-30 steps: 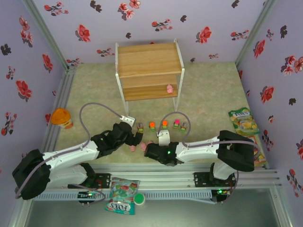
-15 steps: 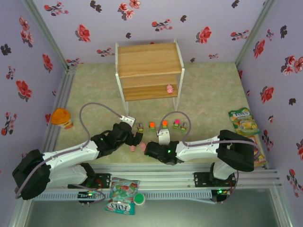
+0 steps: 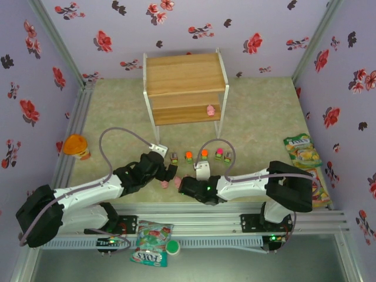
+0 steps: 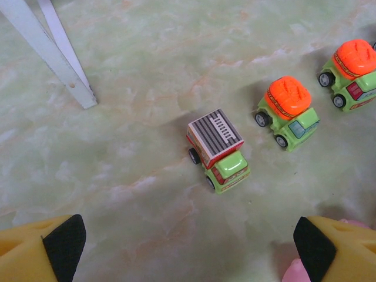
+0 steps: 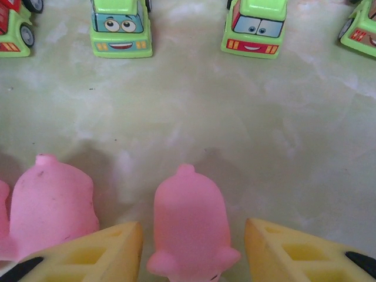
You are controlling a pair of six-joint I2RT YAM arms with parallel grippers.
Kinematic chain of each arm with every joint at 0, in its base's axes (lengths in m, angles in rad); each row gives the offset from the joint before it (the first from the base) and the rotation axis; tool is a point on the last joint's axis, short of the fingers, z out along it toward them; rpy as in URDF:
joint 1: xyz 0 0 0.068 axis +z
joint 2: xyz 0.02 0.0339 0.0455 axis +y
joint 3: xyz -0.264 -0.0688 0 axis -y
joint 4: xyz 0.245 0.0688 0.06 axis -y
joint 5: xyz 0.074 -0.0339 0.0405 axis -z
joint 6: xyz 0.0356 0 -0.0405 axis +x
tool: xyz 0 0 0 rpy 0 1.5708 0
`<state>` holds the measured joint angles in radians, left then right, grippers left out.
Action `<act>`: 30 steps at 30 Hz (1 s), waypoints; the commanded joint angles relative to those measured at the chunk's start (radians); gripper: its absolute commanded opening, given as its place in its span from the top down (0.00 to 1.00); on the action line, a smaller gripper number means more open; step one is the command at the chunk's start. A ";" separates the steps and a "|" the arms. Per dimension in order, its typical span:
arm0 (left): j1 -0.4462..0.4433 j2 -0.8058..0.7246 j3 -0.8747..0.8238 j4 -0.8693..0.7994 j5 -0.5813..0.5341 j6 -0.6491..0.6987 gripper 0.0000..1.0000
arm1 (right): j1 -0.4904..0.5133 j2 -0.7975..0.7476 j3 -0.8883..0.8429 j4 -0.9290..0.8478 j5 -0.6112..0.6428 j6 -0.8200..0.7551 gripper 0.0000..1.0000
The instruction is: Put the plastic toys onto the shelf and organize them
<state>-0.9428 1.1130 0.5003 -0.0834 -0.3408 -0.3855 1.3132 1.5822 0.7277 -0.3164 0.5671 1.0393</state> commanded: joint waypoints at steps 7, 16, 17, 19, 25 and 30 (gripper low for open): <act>-0.004 0.015 0.030 0.007 -0.008 0.013 0.05 | -0.020 0.015 -0.033 0.011 -0.003 0.001 0.52; -0.004 0.017 0.034 0.005 -0.007 0.014 0.05 | -0.026 0.031 -0.023 0.025 -0.010 -0.016 0.57; -0.004 0.017 0.033 0.005 -0.006 0.014 0.05 | -0.027 0.033 -0.022 0.024 -0.010 -0.017 0.58; -0.004 0.020 0.035 0.005 -0.007 0.014 0.04 | -0.027 0.033 -0.019 0.020 -0.010 -0.018 0.60; -0.004 0.027 0.037 0.005 -0.006 0.014 0.04 | -0.029 0.035 -0.026 0.023 -0.011 -0.015 0.63; -0.004 0.030 0.039 0.004 -0.006 0.014 0.04 | -0.028 0.045 -0.034 0.027 -0.016 -0.011 0.64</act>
<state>-0.9428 1.1332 0.5117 -0.0834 -0.3405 -0.3855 1.2945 1.5993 0.7059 -0.2844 0.5533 1.0283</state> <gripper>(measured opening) 0.957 0.366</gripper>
